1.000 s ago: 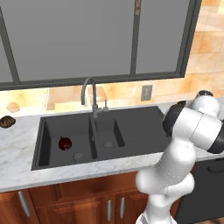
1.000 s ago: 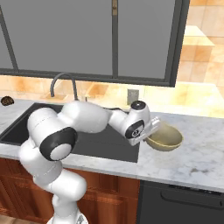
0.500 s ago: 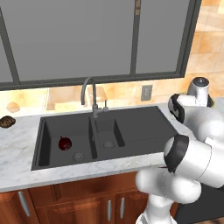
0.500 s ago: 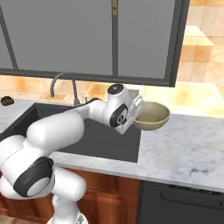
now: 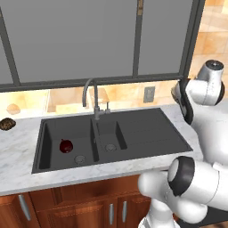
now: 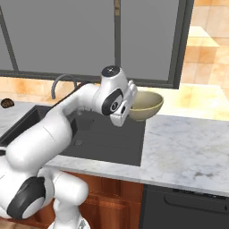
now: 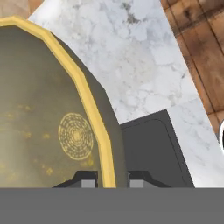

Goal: Pick the mug and place it in the sink. Pick the bowl and place it in the open cabinet and then close the cabinet.

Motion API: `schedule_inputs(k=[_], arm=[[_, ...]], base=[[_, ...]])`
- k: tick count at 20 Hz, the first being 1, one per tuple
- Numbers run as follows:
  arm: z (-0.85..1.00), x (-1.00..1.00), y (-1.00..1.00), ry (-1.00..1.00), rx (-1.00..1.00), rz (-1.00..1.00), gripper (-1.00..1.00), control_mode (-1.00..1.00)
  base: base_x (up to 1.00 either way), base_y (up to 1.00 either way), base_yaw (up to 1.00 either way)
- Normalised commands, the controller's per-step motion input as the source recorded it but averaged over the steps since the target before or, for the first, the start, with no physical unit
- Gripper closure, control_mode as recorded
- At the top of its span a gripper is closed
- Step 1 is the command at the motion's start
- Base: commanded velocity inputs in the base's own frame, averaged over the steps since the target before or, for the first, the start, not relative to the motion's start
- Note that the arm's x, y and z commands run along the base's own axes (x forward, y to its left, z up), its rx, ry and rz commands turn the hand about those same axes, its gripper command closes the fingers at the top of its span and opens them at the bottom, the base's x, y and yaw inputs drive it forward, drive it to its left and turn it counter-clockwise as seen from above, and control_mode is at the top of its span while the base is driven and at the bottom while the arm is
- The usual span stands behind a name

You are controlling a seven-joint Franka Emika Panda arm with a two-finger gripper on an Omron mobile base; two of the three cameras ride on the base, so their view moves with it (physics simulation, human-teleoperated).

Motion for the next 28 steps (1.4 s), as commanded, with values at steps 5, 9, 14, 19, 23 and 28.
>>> schedule_inputs(k=[5, 9, 14, 19, 23, 28], arm=[[0.39, -0.47, 0.32, 0.00, 0.00, 0.19, 1.00, -1.00], [0.18, -0.45, 0.66, -0.14, -0.12, 0.01, 1.00, -1.00], [0.04, -0.39, 0.90, -0.16, -0.12, -0.02, 1.00, -1.00], [0.01, -0.22, 0.83, -0.05, -0.04, -0.02, 1.00, -1.00], [0.16, -0.18, 0.46, -0.01, 0.00, -0.01, 1.00, -1.00], [0.01, -0.18, 0.26, 0.01, 0.14, 0.00, 1.00, -1.00]], base=[[0.00, 0.00, 0.00], [0.00, 0.00, 0.00], [0.00, 0.00, 0.00], [0.00, 0.00, 0.00], [0.00, 0.00, 0.00], [0.00, 0.00, 0.00]])
